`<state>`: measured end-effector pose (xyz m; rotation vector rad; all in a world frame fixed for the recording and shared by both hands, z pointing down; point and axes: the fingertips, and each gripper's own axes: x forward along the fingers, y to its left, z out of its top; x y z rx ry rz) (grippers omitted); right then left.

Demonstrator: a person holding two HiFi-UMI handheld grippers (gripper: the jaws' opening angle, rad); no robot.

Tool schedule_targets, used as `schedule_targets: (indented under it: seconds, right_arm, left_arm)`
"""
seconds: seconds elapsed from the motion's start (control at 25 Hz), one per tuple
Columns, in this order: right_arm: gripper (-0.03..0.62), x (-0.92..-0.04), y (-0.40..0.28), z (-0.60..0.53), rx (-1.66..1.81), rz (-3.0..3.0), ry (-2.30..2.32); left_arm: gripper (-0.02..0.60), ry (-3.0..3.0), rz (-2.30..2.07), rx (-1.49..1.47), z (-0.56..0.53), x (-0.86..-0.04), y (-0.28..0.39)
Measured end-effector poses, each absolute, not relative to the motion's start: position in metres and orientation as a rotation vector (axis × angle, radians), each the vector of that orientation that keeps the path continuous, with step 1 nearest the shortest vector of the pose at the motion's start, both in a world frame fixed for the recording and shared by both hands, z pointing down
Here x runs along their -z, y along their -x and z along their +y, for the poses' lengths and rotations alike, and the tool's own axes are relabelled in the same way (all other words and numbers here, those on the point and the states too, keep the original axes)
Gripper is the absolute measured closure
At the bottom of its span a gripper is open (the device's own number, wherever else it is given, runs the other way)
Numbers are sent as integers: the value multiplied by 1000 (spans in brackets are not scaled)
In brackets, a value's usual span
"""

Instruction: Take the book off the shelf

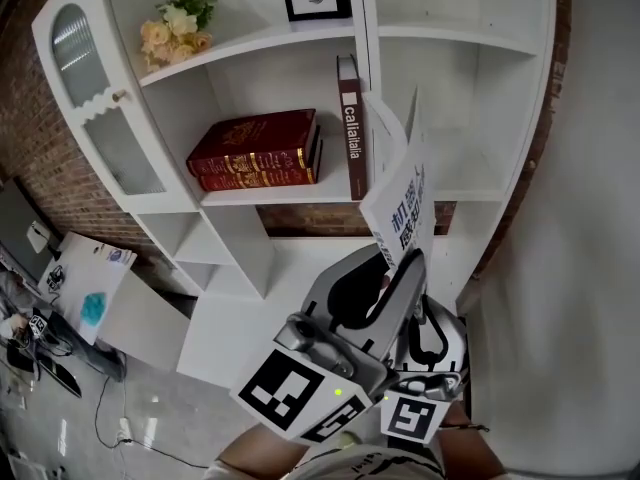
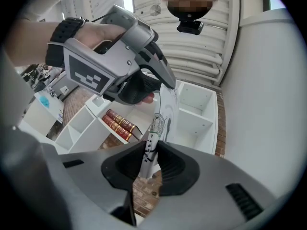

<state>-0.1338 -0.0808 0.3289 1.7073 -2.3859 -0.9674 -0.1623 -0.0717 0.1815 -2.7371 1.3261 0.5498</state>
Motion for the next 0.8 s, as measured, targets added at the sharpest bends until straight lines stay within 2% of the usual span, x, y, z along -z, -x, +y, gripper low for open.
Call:
schedule_targets:
  seconds: [0.8]
  right_arm:
    - [516, -341, 184, -24, 914, -2471, -1630]
  left_arm:
    - [508, 2704, 1404, -518, -17, -193, 210]
